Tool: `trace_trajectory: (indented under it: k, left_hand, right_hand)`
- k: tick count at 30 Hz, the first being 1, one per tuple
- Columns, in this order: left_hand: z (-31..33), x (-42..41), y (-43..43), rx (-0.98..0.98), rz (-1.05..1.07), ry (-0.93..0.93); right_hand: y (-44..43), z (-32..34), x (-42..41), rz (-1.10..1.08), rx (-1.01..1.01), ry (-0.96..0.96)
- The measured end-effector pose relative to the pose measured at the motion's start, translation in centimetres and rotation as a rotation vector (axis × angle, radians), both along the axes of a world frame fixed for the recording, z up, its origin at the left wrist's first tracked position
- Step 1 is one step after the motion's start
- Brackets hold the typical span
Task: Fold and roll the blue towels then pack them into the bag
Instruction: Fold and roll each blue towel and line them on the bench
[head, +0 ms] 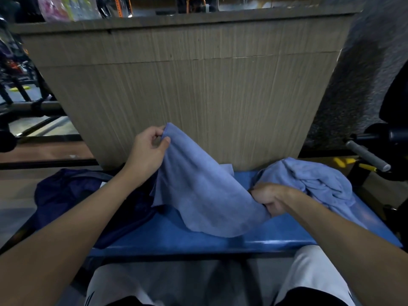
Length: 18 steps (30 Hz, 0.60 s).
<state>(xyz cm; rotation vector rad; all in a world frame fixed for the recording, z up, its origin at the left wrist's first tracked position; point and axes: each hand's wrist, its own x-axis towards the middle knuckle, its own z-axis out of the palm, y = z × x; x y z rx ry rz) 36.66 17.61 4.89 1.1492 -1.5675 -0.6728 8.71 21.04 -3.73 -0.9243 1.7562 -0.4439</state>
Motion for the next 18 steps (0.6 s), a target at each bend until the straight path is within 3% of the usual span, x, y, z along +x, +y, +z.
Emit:
trace_trajectory:
  k: [4,7,13,18]
  left_hand:
    - [-0.7,0.1,-0.3,0.025,0.037,0.089]
    - [-0.6,0.5,-0.6,0.062,0.075,0.154]
    - [-0.2,0.7,-0.9,0.141,0.086,0.222]
    - [0.5,0.4,-0.8,0.146,0.052,0.329]
  right_hand:
    - [-0.1,0.1,-0.7,-0.098,-0.466,-0.336]
    - [-0.1,0.5,-0.8,-0.192,-0.747,-0.415]
    - [0.6,3.3,-0.9,-0.311,-0.829,-0.491]
    - [0.5,4.6,-1.2,-0.385,-0.919,-0.396]
